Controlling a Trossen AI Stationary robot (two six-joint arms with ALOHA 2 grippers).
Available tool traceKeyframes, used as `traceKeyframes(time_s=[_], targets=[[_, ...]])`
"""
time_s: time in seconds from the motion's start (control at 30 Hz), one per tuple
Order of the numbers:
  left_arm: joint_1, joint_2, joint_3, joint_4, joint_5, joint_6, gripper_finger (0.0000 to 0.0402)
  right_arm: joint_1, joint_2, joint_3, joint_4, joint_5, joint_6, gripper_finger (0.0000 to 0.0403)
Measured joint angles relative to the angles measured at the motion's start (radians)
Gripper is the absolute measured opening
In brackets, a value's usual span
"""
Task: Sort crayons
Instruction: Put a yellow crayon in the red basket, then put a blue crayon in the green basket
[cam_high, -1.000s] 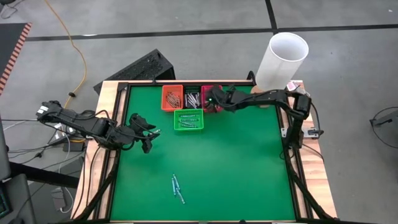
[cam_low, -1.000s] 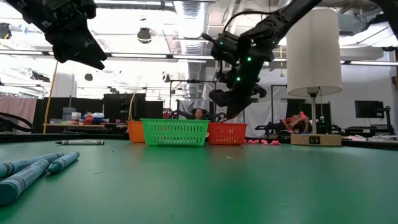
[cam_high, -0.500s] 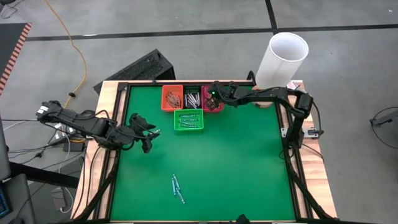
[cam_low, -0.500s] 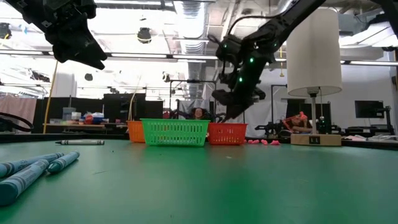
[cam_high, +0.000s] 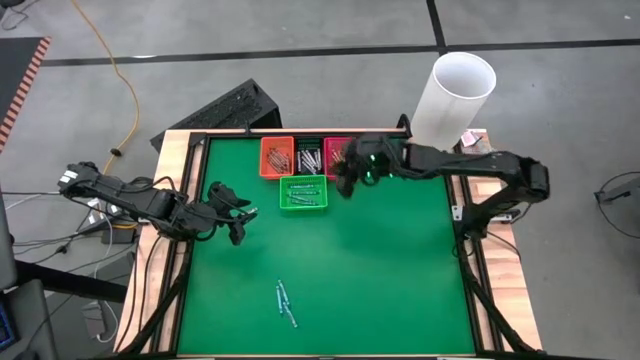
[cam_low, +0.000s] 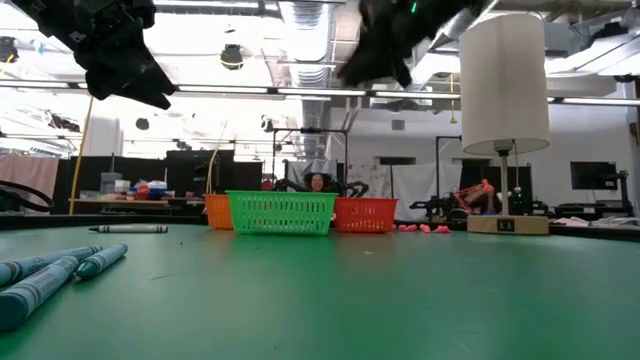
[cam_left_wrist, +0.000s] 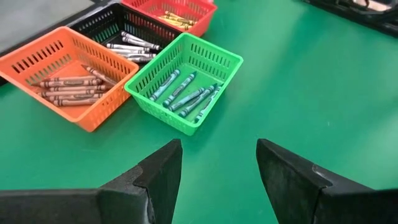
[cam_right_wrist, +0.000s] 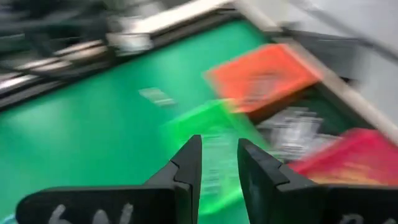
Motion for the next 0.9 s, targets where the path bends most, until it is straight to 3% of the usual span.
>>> traceKeyframes(time_s=[0.17, 0.3, 0.47, 0.7, 0.9], targets=[[0.0, 0.0, 0.0, 0.026, 0.006, -0.002, 0.0197, 0.228, 0.017, 0.0, 0.067, -0.064, 0.025, 0.0102], [0.0, 0.0, 0.0, 0.033, 0.007, -0.005, 0.0197, 0.429, 0.118, 0.001, 0.177, -0.064, 0.021, 0.0102], [0.0, 0.0, 0.0, 0.033, 0.032, -0.021, 0.0197, 0.621, 0.307, 0.001, 0.495, -0.007, 0.008, 0.0102], [0.0, 0.0, 0.0, 0.033, 0.071, -0.063, 0.0197, 0.712, 0.574, 0.074, 0.906, 0.158, -0.157, 0.0102], [0.0, 0.0, 0.0, 0.033, 0.094, -0.103, 0.0197, 0.693, 0.698, 0.185, 0.934, 0.202, -0.16, 0.0102]])
